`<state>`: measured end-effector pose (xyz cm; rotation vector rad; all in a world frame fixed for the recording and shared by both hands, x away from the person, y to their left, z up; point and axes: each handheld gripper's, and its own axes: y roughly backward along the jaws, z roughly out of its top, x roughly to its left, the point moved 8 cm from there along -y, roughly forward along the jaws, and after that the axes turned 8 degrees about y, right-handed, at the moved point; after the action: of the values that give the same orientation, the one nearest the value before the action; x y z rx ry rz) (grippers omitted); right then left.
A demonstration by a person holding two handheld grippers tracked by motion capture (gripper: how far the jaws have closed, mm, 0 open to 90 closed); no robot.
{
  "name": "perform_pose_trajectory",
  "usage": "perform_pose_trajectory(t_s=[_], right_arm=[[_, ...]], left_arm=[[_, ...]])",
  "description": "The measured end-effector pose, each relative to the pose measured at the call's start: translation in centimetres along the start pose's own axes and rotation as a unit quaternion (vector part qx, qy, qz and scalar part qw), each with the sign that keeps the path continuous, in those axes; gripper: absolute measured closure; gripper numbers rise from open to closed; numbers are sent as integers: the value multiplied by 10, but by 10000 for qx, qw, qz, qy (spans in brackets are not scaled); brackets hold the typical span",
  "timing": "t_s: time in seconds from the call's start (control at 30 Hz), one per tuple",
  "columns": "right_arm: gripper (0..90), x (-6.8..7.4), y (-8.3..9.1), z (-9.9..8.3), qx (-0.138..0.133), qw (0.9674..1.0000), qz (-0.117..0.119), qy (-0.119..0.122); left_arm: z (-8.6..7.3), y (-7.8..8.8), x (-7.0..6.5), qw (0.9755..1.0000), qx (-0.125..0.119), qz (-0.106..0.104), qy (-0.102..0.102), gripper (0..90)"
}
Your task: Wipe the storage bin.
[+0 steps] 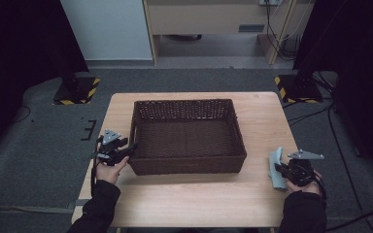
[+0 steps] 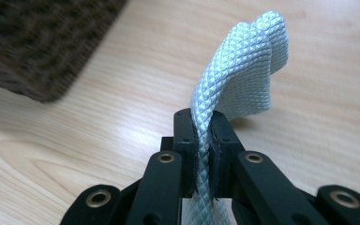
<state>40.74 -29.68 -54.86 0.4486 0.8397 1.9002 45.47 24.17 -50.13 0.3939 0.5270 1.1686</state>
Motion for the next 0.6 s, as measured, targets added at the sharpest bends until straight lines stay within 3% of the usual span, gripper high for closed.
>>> perform_pose_trajectory(t_s=[0.07, 0.27, 0.43, 0.6], right_arm=[[840, -4, -3, -5, 93, 9999, -13, -123], [778, -10, -8, -10, 143, 9997, -119, -138], [634, -14, -7, -3, -141, 9992, -358, -67], [558, -14, -2, 10, -426, 9979, -476, 38]], left_arm=[[0, 0, 0, 10000, 1, 1, -1, 502], [0, 0, 0, 10000, -2, -7, 3, 502], [0, 0, 0, 10000, 4, -41, 11, 511], [0, 0, -2, 9999, 23, -126, 4, 548]])
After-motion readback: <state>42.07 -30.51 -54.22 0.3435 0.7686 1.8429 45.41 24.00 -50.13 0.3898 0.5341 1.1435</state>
